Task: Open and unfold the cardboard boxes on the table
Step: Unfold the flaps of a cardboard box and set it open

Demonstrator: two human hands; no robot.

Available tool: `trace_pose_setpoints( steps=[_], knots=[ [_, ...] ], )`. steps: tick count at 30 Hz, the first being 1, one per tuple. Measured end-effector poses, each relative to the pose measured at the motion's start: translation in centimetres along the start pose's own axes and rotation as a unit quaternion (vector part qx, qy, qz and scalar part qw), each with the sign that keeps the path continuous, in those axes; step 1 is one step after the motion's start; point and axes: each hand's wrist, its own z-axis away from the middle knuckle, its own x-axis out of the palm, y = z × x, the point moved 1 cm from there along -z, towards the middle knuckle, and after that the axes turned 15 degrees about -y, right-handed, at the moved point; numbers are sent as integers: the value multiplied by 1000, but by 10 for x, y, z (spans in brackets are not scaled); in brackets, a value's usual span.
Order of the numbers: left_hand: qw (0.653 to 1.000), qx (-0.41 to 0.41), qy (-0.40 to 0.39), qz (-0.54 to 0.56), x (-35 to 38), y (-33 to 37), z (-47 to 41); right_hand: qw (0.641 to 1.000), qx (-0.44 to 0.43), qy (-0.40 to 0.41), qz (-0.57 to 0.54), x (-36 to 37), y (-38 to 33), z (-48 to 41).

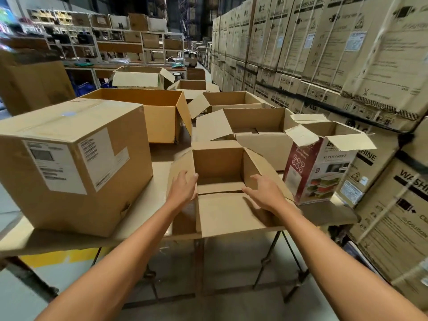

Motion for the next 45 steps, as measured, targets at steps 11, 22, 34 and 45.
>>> trace_pose_setpoints(
  steps=[11, 22, 34, 45],
  knots=[
    [980, 150, 105, -83, -18, -3, 128, 978, -156, 96, -102, 43, -62, 102],
    [979, 46, 169, -107, 15, -95, 298, 945, -275, 66, -165, 140, -56, 204],
    [974, -121, 163, -105, 34, -211, 431, 953, -248, -121, -122, 300, -66, 256],
    [970, -78, 199, -113, -105, -265, 414, 951, -256, -75, -158, 348, -206, 231]
  ],
)
